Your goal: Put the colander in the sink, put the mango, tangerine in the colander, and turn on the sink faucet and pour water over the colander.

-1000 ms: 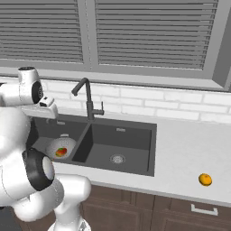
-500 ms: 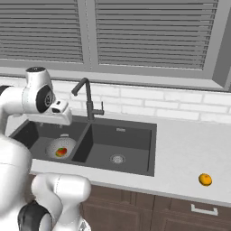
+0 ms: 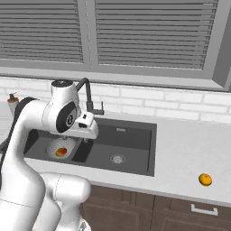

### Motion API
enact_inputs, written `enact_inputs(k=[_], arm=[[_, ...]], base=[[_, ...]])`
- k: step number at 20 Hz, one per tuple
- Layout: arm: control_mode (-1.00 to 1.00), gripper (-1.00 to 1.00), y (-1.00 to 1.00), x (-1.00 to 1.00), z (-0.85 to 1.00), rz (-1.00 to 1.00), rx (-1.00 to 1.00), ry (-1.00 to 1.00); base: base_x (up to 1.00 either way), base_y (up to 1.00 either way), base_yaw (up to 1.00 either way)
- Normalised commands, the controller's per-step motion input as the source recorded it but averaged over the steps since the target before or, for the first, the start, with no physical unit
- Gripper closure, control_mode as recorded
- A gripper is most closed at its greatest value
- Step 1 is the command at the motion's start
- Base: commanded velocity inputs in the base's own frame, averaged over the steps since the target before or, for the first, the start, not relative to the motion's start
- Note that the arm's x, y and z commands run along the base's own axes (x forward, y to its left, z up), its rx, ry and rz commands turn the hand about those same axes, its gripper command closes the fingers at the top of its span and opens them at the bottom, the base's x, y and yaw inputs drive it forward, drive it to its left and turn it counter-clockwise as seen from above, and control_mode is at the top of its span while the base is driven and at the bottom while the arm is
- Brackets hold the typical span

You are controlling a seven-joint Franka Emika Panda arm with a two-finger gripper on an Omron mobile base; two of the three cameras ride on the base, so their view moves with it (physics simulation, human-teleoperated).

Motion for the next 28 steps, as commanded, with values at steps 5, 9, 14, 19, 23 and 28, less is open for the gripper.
enact_inputs(k=[5,9,14,19,23,28], arm=[[-1.0,-1.0,-1.0,0.09,0.0,0.0,0.0,0.0],[-1.0,-1.0,-1.0,0.19,0.0,-0.01,0.0,0.0],[-1.0,-1.0,-1.0,0.33,-0.04,-0.12,0.0,0.05],[-1.0,-1.0,-1.0,0.31,-0.14,-0.18,0.0,0.08],[-1.0,-1.0,-1.0,0.16,-0.22,-0.18,0.0,0.06],[-1.0,-1.0,-1.0,0.07,-0.33,-0.15,0.0,0.06]], base=[[0.0,0.0,0.0],[0.0,0.0,0.0],[0.0,0.0,0.0],[0.0,0.0,0.0],[0.0,0.0,0.0],[0.0,0.0,0.0]])
